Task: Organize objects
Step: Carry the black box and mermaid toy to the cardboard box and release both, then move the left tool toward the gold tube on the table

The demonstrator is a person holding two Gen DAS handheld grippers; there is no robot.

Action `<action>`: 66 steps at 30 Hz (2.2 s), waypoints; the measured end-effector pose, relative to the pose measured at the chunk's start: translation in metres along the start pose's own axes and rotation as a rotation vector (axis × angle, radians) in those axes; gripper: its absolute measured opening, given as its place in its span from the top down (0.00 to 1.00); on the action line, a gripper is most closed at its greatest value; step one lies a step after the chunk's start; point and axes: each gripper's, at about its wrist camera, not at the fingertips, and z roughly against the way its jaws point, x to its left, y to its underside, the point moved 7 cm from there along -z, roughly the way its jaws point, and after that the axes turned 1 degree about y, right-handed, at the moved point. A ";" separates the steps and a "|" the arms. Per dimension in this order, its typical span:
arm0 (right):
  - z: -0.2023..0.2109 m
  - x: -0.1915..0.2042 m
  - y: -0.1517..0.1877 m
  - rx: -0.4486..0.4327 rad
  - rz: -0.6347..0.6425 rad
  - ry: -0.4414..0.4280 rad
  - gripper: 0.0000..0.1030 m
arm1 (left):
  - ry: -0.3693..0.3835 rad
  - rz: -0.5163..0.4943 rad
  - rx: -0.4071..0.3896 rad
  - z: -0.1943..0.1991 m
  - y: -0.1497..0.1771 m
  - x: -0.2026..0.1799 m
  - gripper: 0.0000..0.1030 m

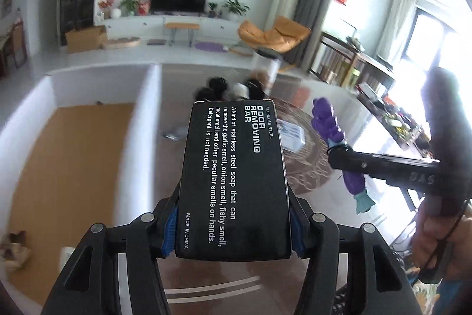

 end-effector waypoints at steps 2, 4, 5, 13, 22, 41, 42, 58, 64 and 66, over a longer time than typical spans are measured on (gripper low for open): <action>-0.002 0.043 -0.013 -0.020 0.037 -0.074 0.82 | -0.068 0.029 -0.020 0.024 0.000 0.040 0.45; -0.011 0.096 -0.025 -0.019 0.095 -0.176 0.82 | -0.144 0.053 -0.021 0.040 0.006 0.076 0.44; -0.016 0.116 -0.025 -0.010 0.117 -0.212 0.82 | -0.179 0.066 -0.017 0.046 0.009 0.092 0.45; -0.114 0.249 -0.006 0.132 0.296 -0.290 0.79 | -0.408 0.251 0.157 0.049 0.064 0.219 0.43; -0.116 0.233 0.015 0.034 0.364 -0.196 0.24 | -0.458 0.328 0.090 0.051 0.050 0.233 0.06; -0.070 -0.141 0.067 0.019 -0.067 0.461 0.03 | 0.046 -0.127 0.128 -0.049 0.037 -0.073 0.06; -0.070 -0.142 0.068 0.022 -0.062 0.472 0.03 | 0.020 -0.140 0.151 -0.071 0.043 -0.079 0.06; -0.072 -0.149 0.070 0.004 -0.040 0.483 0.00 | -0.158 -0.126 0.232 -0.174 0.061 -0.044 0.00; -0.072 -0.149 0.069 0.002 -0.040 0.485 0.00 | -0.156 -0.128 0.231 -0.176 0.061 -0.045 0.00; -0.073 -0.150 0.069 0.002 -0.040 0.485 0.00 | -0.156 -0.128 0.232 -0.176 0.061 -0.045 0.00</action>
